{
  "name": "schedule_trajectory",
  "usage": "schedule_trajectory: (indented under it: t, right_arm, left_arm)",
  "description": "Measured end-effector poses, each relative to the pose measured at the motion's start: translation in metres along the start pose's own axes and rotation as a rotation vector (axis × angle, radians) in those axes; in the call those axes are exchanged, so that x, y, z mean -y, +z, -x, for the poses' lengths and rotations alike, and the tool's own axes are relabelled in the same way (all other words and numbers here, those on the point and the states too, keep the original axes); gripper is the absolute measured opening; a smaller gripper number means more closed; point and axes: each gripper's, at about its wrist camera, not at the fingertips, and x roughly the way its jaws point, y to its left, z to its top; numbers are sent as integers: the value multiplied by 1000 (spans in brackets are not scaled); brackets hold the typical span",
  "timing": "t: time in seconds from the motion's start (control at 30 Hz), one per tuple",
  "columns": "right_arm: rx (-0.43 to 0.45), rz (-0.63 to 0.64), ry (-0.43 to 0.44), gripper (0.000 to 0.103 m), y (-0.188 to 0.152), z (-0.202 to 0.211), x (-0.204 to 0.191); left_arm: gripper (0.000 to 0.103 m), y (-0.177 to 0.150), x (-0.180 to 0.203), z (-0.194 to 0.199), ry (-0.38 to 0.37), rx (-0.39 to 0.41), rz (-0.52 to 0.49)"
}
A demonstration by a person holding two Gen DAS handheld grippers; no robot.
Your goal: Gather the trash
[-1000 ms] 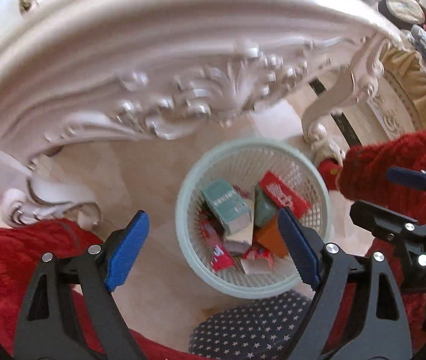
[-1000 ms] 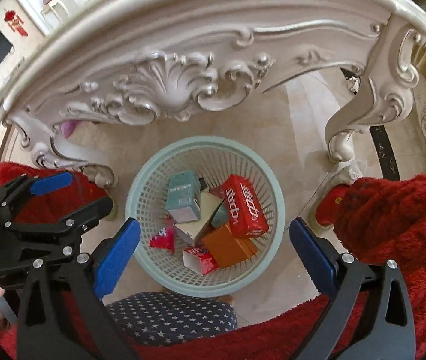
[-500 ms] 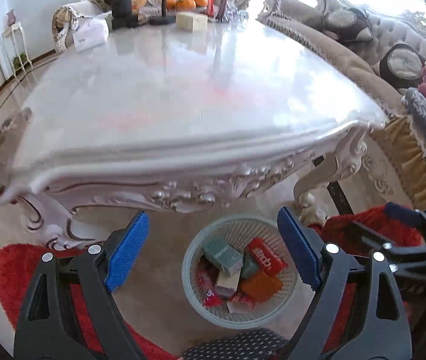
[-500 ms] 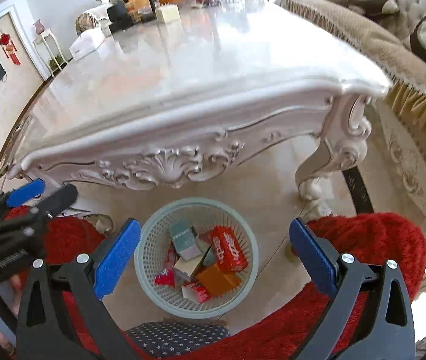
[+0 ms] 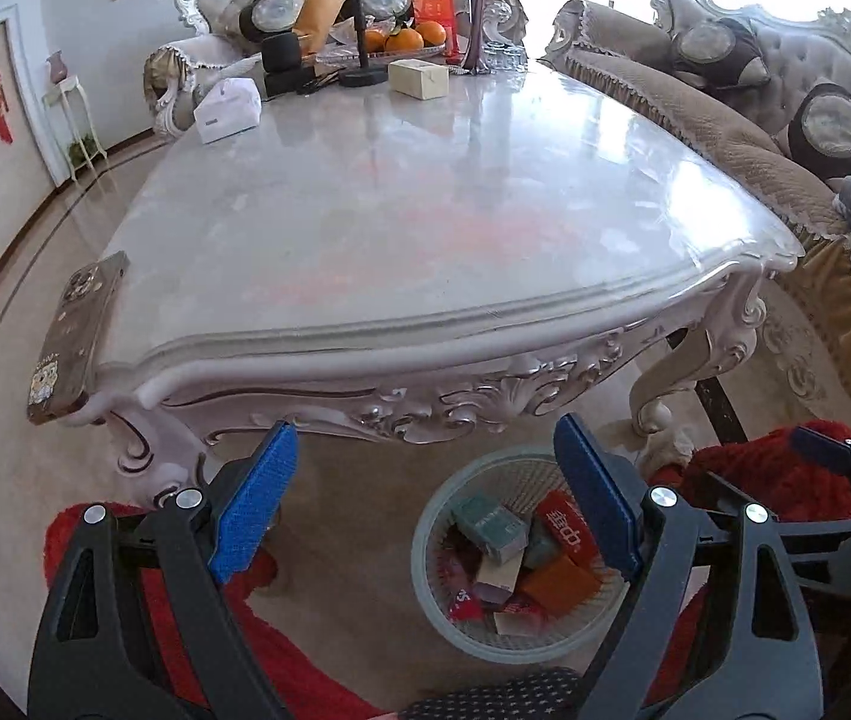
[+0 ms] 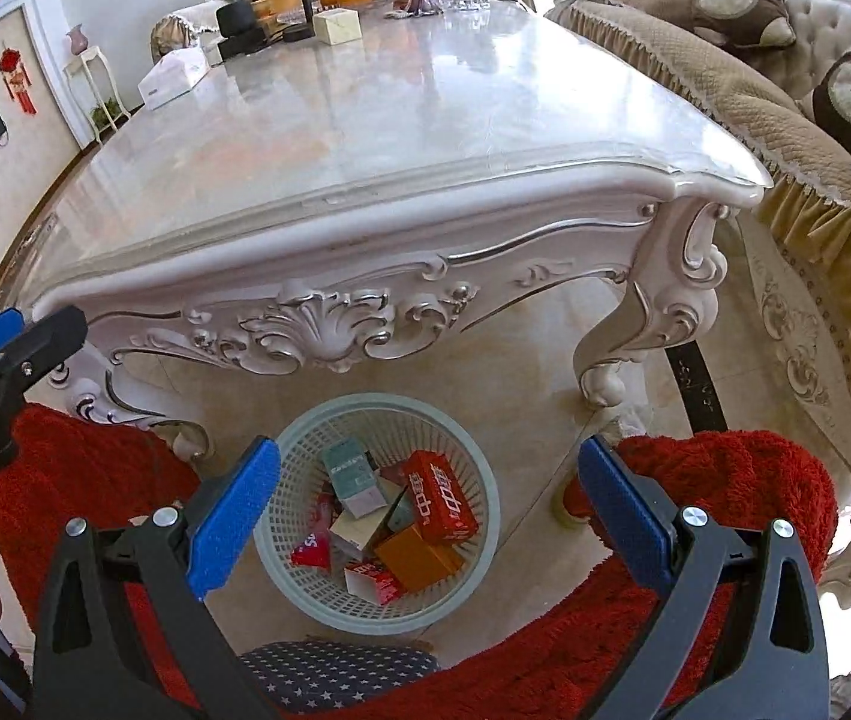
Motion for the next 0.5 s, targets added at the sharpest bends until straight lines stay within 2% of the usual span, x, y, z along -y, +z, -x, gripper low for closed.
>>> schedule_trajectory:
  t: [0.5]
  right_arm:
    - [-7,5,-11,95,0,-5,-5]
  left_arm:
    - [85,-2,2,-4,-6,-10,2]
